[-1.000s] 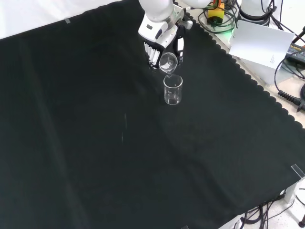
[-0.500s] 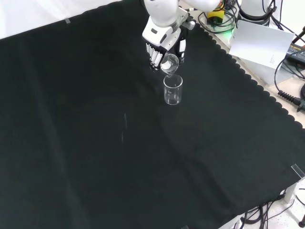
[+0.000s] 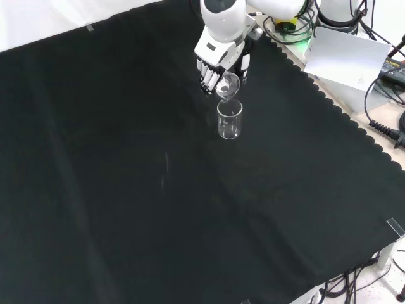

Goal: Pour the water from the handheld beaker into the one on the table.

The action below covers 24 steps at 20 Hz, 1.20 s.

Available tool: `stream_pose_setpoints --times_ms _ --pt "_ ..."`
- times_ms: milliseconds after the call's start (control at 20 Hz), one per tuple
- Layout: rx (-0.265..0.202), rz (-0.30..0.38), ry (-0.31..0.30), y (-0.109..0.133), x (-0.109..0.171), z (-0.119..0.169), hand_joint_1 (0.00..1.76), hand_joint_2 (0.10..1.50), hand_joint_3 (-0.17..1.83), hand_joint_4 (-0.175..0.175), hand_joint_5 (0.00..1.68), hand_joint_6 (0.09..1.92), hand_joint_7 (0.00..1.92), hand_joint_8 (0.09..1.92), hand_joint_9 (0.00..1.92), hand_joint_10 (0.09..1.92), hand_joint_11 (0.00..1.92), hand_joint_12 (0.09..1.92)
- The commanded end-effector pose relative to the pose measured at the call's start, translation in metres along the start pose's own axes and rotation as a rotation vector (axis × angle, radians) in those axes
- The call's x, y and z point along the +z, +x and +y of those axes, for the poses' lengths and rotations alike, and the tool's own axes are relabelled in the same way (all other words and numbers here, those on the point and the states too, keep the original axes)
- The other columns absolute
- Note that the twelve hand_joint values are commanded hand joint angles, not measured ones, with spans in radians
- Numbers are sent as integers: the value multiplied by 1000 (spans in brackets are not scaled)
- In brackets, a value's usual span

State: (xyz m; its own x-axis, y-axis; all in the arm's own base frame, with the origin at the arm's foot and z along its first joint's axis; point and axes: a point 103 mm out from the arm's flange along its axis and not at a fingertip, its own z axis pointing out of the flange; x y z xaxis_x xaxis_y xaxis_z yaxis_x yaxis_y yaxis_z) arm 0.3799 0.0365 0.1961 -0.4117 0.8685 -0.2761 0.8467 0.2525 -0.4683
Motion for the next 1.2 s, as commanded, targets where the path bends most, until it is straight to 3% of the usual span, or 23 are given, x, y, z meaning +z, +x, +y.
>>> stream_pose_setpoints --times_ms 50,600,1200 --pt "-2 -37 14 5 -5 1 1425 1020 -175 -175 1338 401 1287 472 1572 87 1278 945" --pt "17 -120 51 14 -14 4 1425 1020 -175 -175 1339 397 1290 466 1564 104 1277 946" --pt "25 -125 75 13 -11 6 1425 1019 -175 -175 1340 395 1291 465 1556 121 1279 947"
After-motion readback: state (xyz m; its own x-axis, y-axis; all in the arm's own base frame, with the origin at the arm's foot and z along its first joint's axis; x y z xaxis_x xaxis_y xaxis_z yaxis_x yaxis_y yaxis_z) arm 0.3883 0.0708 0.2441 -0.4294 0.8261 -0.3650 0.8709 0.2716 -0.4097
